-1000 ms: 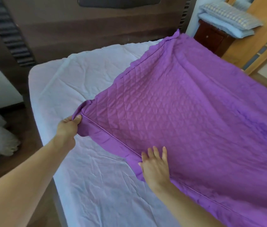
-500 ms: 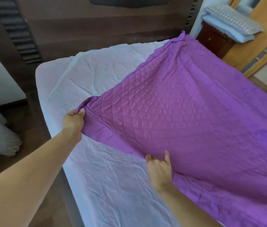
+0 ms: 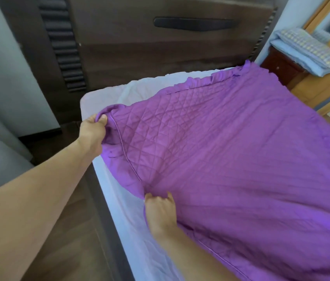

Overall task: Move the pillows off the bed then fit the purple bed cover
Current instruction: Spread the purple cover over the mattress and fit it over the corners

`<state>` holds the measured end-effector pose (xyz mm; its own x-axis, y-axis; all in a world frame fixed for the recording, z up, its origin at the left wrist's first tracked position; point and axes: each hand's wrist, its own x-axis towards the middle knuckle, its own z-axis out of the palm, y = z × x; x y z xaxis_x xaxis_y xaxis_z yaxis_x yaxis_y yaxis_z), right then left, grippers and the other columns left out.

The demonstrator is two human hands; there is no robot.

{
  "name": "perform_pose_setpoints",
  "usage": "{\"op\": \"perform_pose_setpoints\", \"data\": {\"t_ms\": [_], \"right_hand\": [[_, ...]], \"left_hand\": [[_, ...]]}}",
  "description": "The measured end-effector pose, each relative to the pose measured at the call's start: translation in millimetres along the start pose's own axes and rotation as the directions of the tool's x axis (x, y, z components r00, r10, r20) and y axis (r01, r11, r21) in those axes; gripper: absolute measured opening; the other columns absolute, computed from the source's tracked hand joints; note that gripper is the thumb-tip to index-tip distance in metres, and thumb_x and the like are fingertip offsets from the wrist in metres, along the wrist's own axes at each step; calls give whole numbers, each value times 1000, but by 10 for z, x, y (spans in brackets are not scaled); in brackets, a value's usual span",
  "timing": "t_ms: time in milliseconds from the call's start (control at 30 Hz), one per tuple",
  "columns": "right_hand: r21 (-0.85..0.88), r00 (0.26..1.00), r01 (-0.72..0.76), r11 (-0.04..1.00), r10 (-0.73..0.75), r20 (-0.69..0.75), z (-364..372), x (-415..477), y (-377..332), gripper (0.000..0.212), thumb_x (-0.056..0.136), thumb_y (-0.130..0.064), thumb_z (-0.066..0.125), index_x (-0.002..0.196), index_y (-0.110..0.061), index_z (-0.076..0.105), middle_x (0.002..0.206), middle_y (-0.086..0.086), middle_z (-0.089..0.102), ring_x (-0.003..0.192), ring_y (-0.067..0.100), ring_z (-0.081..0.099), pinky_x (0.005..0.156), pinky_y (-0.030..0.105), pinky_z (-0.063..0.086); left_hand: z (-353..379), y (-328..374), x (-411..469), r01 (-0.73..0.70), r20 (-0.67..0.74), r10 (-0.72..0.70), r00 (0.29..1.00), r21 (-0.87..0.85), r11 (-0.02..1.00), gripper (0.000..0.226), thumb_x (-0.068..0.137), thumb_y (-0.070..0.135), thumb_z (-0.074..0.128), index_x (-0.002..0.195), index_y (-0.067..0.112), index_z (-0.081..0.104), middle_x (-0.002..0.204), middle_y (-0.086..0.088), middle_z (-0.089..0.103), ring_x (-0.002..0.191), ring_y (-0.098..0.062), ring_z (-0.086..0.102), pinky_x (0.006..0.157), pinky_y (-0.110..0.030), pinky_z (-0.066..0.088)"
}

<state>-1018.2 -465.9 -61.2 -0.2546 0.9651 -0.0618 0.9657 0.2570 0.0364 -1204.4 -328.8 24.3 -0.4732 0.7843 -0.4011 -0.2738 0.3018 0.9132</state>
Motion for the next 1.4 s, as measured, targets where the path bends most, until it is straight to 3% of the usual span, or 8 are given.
{"op": "perform_pose_setpoints", "data": {"t_ms": [333, 567, 733, 900, 1033, 1167, 1300, 1400], "right_hand": [[12, 998, -32, 999, 33, -44, 121, 192, -101, 40, 42, -28, 91, 44, -16, 53, 33, 1, 52, 29, 13, 52, 56, 21, 49], [65, 998, 8, 998, -3, -67, 84, 504, -439, 39, 43, -28, 90, 45, -18, 53, 32, 0, 51, 30, 13, 52, 58, 21, 49], [140, 999, 18, 990, -12, -38, 201, 712, -604, 42, 33, -31, 92, 44, -18, 53, 31, 0, 49, 28, 12, 51, 58, 22, 52], [246, 995, 28, 969, -2, -103, 166, 1146, -756, 30, 45, -31, 84, 49, -21, 56, 33, -2, 52, 32, 8, 53, 66, 23, 53], [385, 1000, 9, 923, 2, -27, 129, 1373, -884, 9, 56, -20, 58, 47, -21, 55, 33, -2, 51, 32, 7, 52, 66, 23, 55], [402, 999, 33, 915, -14, -49, 125, 1518, -928, 25, 60, -20, 34, 46, -20, 55, 31, -2, 49, 30, 7, 50, 66, 21, 54], [393, 997, 41, 918, -11, -77, 72, 1740, -1044, 26, 66, -26, 37, 46, -21, 54, 31, -2, 48, 30, 6, 49, 68, 22, 54], [304, 997, 73, 950, -74, -8, 237, 1819, -1044, 23, 59, -37, 67, 48, -22, 55, 32, -4, 49, 31, 6, 50, 67, 23, 56]], "left_hand": [[-131, 73, 108, 30, 57, -32, 998, 24, 999, 26, 99, 18, 43, 78, 22, 56, 76, 3, 59, 68, -10, 56, 58, -20, 50], [-245, 327, 472, 4, 1, -4, 1000, 107, 994, 19, 98, 25, 44, 101, 21, 62, 112, -4, 64, 105, -21, 60, 96, -39, 49], [-245, 349, 829, -8, -83, 20, 996, 144, 990, 24, 99, 23, 43, 81, 23, 58, 83, 3, 59, 84, -16, 56, 81, -32, 46], [-92, 407, 1231, -57, -163, 75, 984, 112, 992, 30, 98, 19, 44, 70, 23, 53, 73, 5, 54, 75, -14, 52, 72, -29, 46], [-67, 478, 1490, -100, -213, 130, 968, 143, 985, 31, 98, 19, 43, 68, 23, 51, 69, 5, 51, 66, -10, 47, 65, -27, 43], [-166, 573, 1692, -135, -244, 160, 957, 114, 984, 31, 96, 17, 44, 65, 22, 48, 66, 4, 46, 65, -13, 43, 65, -31, 39], [-255, 735, 1911, -198, -292, 224, 930, 115, 973, 32, 97, 15, 41, 65, 22, 45, 65, 6, 44, 59, -7, 38, 58, -24, 36], [-339, 696, 2075, -146, -298, 177, 938, 124, 981, 32, 96, 14, 42, 65, 22, 44, 65, 5, 44, 59, -8, 39, 55, -23, 36]]}}
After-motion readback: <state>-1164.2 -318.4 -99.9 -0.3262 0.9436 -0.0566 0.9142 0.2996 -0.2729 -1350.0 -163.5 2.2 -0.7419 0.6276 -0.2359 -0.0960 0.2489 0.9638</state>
